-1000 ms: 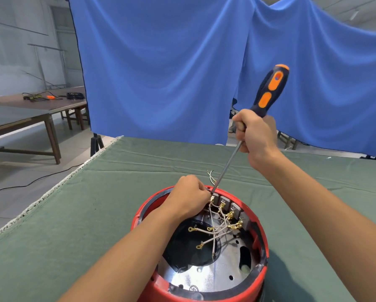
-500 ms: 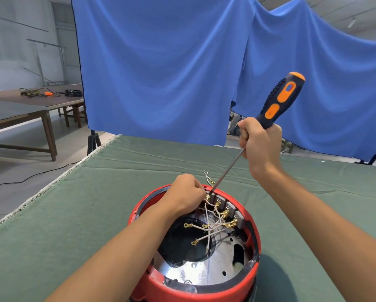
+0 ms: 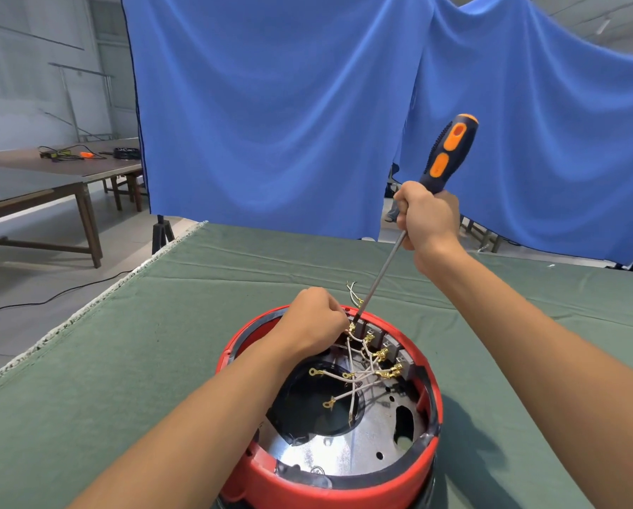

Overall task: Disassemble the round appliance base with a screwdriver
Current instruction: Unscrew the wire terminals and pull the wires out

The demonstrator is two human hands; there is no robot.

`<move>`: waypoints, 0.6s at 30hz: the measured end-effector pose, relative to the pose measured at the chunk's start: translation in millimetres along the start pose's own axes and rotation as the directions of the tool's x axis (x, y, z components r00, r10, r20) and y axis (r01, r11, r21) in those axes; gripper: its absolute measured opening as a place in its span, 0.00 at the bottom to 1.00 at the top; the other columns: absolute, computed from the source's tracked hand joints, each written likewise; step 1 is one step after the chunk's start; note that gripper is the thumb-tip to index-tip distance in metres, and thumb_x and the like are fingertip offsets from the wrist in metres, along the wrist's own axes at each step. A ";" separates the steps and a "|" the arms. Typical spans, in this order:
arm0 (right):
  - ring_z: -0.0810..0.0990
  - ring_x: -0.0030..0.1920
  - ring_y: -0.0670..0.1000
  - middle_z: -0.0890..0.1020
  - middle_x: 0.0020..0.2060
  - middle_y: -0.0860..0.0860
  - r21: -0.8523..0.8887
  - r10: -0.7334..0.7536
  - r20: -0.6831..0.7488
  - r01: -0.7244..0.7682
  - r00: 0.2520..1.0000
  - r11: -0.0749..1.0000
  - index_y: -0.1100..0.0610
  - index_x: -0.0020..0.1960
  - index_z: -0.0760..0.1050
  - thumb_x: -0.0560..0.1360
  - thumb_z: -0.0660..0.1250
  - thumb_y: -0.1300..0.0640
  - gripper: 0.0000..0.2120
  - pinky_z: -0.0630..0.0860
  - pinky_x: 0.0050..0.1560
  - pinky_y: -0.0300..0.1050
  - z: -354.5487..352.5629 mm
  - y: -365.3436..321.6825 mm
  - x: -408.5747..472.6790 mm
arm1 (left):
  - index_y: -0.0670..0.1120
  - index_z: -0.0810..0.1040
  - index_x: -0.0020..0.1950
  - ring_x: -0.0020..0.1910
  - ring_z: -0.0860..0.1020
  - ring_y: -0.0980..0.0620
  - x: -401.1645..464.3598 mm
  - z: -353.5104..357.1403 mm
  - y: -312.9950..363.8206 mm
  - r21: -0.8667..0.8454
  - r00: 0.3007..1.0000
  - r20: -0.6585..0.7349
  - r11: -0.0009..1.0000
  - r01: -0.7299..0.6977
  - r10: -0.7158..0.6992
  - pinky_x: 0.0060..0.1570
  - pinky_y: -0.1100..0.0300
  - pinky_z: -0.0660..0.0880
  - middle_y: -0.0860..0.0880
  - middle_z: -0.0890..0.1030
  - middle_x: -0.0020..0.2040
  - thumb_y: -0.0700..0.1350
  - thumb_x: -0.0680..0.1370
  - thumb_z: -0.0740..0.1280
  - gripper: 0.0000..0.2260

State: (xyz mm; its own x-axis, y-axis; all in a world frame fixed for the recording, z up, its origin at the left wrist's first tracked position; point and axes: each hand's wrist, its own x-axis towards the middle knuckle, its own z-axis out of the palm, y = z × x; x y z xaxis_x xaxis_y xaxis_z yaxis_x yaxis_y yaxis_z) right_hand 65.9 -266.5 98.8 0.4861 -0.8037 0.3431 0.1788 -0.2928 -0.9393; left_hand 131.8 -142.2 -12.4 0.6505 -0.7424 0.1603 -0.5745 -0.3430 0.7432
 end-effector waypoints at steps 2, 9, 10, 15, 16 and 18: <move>0.63 0.18 0.45 0.64 0.19 0.46 -0.016 0.043 -0.015 -0.043 0.999 0.999 0.54 0.28 0.63 0.69 0.62 0.61 0.13 0.57 0.21 0.30 2.6 2.7 7.0 | 0.44 0.77 0.36 0.38 0.69 0.50 -0.5 -0.5 0.5 0.002 1.000 0.002 1.000 0.007 -0.007 0.39 0.58 0.71 0.44 0.73 0.39 0.38 0.73 0.62 0.08; 0.63 0.16 0.43 0.67 0.24 0.48 -0.010 0.189 -0.044 -0.189 0.981 0.982 0.54 0.34 0.66 0.69 0.61 0.62 0.07 0.57 0.21 0.29 9.8 10.9 24.1 | 0.33 0.81 0.40 0.40 0.75 0.49 -1.4 -0.4 1.3 0.015 0.999 -0.047 1.000 0.011 -0.011 0.45 0.51 0.77 0.38 0.81 0.48 0.38 0.73 0.64 0.10; 0.64 0.17 0.43 0.67 0.25 0.48 -0.008 0.213 -0.042 -0.213 0.976 0.977 0.54 0.35 0.66 0.69 0.61 0.62 0.07 0.57 0.21 0.29 9.8 12.0 25.0 | 0.33 0.81 0.40 0.40 0.75 0.49 -1.7 -0.7 1.4 0.016 0.999 -0.048 1.000 0.012 -0.011 0.45 0.52 0.78 0.38 0.82 0.48 0.38 0.73 0.64 0.09; 0.63 0.20 0.45 0.66 0.24 0.48 0.056 0.264 -0.037 -0.262 0.964 0.963 0.53 0.33 0.64 0.70 0.61 0.62 0.09 0.57 0.23 0.28 -0.3 16.1 22.3 | 0.35 0.82 0.40 0.41 0.76 0.48 -3.2 -0.3 1.2 0.003 0.999 -0.042 1.000 0.014 -0.014 0.45 0.53 0.77 0.39 0.82 0.47 0.38 0.74 0.64 0.09; 0.62 0.19 0.44 0.65 0.23 0.47 0.082 0.245 -0.040 -0.241 0.969 0.967 0.53 0.32 0.64 0.70 0.61 0.62 0.11 0.56 0.23 0.29 -3.2 15.9 20.2 | 0.35 0.82 0.40 0.42 0.77 0.47 -3.0 -0.5 1.3 0.004 0.999 -0.041 1.000 0.013 -0.013 0.44 0.54 0.77 0.39 0.82 0.46 0.38 0.73 0.64 0.09; 0.61 0.18 0.45 0.64 0.21 0.46 0.115 0.173 -0.050 -0.167 0.984 0.979 0.52 0.30 0.62 0.70 0.62 0.62 0.13 0.55 0.24 0.32 -7.2 14.5 14.4 | 0.35 0.82 0.39 0.41 0.76 0.46 -1.4 -0.8 1.1 0.018 0.999 -0.037 1.000 0.016 -0.016 0.43 0.53 0.76 0.41 0.80 0.42 0.38 0.73 0.64 0.09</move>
State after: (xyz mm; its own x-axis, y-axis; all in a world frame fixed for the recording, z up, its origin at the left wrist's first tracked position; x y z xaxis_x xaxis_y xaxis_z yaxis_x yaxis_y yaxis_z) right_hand 69.3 -286.1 90.1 0.4668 -0.8670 0.1745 0.1921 -0.0932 -0.9769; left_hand 130.7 -141.1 -11.3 0.6774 -0.7151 0.1726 -0.5727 -0.3655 0.7338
